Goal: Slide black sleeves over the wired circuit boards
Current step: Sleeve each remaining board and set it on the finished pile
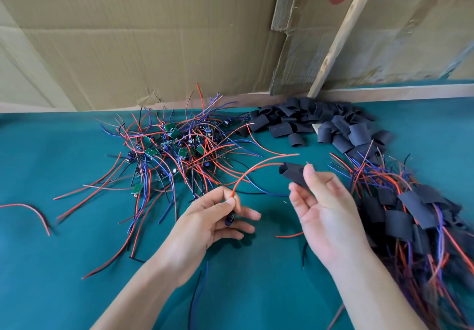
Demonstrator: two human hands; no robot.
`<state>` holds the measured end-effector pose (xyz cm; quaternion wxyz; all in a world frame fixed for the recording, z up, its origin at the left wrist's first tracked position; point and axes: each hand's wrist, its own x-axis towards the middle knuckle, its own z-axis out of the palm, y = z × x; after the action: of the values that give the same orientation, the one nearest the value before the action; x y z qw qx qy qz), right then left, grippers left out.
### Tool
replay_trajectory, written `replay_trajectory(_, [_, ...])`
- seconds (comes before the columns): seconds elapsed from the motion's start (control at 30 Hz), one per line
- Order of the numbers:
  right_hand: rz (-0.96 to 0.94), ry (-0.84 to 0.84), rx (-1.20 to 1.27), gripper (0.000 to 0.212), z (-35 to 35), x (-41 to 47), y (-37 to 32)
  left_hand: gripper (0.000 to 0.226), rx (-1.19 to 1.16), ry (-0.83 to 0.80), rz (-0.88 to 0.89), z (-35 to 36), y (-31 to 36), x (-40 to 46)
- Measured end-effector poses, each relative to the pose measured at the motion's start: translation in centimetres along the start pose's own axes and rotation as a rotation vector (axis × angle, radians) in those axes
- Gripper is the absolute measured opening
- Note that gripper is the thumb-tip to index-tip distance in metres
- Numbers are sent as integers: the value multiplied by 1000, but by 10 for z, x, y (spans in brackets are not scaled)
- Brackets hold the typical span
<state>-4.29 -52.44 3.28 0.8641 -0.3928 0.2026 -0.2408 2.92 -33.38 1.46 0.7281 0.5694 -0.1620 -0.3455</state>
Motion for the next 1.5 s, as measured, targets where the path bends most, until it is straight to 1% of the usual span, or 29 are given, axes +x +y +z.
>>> replay_trajectory(0.2, [121, -77, 114, 16, 5, -5, -2, 16, -16, -2, -20, 2, 2, 0])
replay_trajectory(0.3, [124, -49, 175, 15, 5, -5, -4, 16, 13, -3, -24, 2, 1, 0])
replay_trajectory(0.43, [74, -21, 209, 12, 2, -1, -13, 19, 37, 11, -23, 2, 0, 0])
replay_trajectory(0.5, [50, -21, 182, 14, 0, 0, -16, 19, 46, 13, -23, 3, 0, 0])
replay_trajectory(0.63, [-23, -61, 49, 21, -5, 1, -14, 22, 56, 19, -25, 4, 0, -1])
replay_trajectory(0.83, [-107, -122, -105, 21, -10, 4, -17, 22, 46, 18, -18, 3, 0, 0])
replay_trajectory(1.0, [-152, -151, -192, 21, -12, 3, -13, 16, 34, 5, -19, 3, 0, 0])
replay_trajectory(1.2, [-176, -144, -203, 19, -14, 4, -13, 19, 8, -10, -11, 2, 1, 0])
replay_trajectory(1.37, [-177, -126, -215, 19, -16, 5, -14, 17, 8, 1, -9, 3, 2, 0])
replay_trajectory(1.5, [-178, -108, -221, 20, -19, 7, -15, 20, 6, 9, -5, 2, 2, 0])
